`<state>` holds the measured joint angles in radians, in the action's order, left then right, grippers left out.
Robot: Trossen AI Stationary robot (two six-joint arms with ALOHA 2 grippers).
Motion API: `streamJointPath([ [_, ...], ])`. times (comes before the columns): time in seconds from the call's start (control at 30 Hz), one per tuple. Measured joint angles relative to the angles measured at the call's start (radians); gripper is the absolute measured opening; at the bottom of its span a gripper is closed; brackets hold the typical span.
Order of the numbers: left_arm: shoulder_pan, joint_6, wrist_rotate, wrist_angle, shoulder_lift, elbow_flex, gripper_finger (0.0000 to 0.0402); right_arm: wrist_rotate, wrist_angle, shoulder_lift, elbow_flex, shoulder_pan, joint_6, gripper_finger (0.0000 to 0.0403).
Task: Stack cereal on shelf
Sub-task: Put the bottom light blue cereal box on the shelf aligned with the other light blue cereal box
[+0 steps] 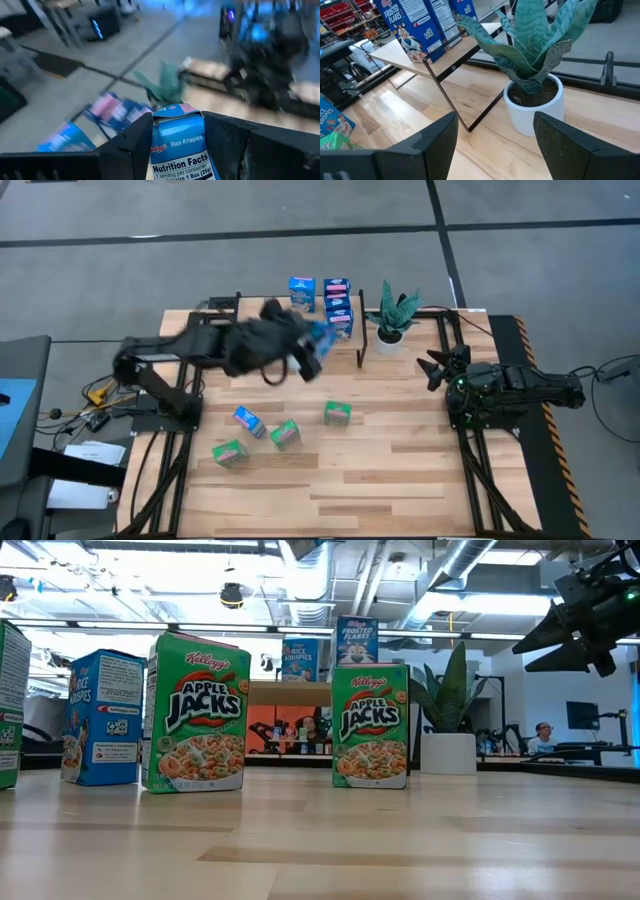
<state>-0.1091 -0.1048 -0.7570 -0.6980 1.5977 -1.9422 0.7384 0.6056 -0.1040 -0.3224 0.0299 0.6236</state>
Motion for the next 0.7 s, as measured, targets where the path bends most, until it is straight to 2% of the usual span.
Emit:
streamJointPath([
  [0.07, 0.024, 0.059, 0.001, 0.084, -0.048, 0.04, 0.0148, 0.0, 0.0, 0.0, 0.0, 0.0, 0.0, 0.0286],
  [0.17, 0.059, 0.155, 0.037, 0.296, -0.144, 0.173, 0.0148, 0.0, 0.0, 0.0, 0.0, 0.0, 0.0, 0.0286],
  [0.3, 0.127, 0.252, 0.14, 0.625, -0.3, 0.45, 0.0148, -0.001, 0.0, 0.0, 0.0, 0.0, -0.002, 0.0286],
  [0.43, 0.232, 0.286, 0.228, 0.843, -0.413, 0.715, 0.0148, -0.002, -0.001, 0.0, 0.0, 0.0, -0.003, 0.0286],
  [0.57, 0.393, 0.219, 0.495, 1.086, -0.467, 0.925, 0.0148, -0.002, 0.0, 0.0, 0.0, 0.0, -0.003, 0.0286],
  [0.7, 0.565, 0.155, 0.75, 1.167, -0.466, 1.038, 0.0148, 0.0, 0.0, 0.0, 0.0, 0.0, -0.003, 0.0286],
])
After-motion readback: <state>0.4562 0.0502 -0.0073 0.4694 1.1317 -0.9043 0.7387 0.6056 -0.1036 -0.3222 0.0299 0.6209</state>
